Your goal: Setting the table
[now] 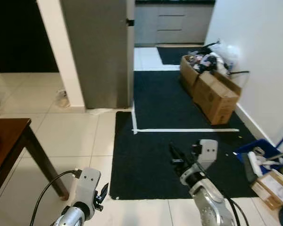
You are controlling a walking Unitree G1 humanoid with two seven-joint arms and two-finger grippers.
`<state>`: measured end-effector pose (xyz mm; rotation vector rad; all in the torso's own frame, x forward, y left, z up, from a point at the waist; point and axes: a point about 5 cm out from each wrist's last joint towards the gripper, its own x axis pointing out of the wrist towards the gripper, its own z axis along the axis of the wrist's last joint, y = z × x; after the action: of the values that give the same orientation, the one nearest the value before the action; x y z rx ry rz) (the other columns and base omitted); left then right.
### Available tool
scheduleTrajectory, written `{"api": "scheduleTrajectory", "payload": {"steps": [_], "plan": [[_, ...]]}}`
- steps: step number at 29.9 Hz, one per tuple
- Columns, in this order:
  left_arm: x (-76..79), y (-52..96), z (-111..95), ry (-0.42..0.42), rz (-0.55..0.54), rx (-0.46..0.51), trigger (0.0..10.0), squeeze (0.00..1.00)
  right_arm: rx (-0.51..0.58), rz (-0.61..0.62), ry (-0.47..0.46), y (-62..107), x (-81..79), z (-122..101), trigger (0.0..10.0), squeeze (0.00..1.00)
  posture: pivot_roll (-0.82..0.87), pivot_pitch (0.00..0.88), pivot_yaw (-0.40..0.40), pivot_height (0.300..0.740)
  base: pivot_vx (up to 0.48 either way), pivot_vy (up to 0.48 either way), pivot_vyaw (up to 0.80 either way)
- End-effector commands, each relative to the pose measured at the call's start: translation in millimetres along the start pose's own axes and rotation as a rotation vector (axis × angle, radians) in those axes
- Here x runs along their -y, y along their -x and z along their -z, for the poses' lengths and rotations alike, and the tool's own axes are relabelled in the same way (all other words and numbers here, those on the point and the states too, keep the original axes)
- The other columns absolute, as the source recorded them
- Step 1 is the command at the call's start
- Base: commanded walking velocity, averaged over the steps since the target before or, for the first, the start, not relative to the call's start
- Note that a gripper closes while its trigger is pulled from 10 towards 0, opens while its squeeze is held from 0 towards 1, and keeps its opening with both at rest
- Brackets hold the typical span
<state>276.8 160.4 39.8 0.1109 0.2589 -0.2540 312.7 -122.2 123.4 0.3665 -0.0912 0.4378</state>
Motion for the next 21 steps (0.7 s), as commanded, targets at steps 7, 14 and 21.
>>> {"api": "scheduleTrajectory", "payload": {"steps": [7,14,21], "plan": [[-4.0,2.9,0.9,0.005,-0.017,-0.02,10.0,0.0,-0.045,-0.099,-0.02,3.8,-18.7,3.3,10.0,0.0,0.05,0.064,0.041,0.74,0.0,0.0,0.79],[-3.7,2.3,-0.5,0.008,-0.021,-0.02,10.0,0.0,-0.064,-0.099,-0.022,7.7,-17.3,4.1,10.0,0.0,0.05,0.063,0.041,0.74,0.0,0.0,0.79],[-4.4,2.9,0.0,0.006,-0.025,-0.025,10.0,0.0,-0.076,-0.081,-0.015,9.8,-14.7,4.9,10.0,0.0,0.05,0.061,0.04,0.74,0.0,0.0,0.79]]}}
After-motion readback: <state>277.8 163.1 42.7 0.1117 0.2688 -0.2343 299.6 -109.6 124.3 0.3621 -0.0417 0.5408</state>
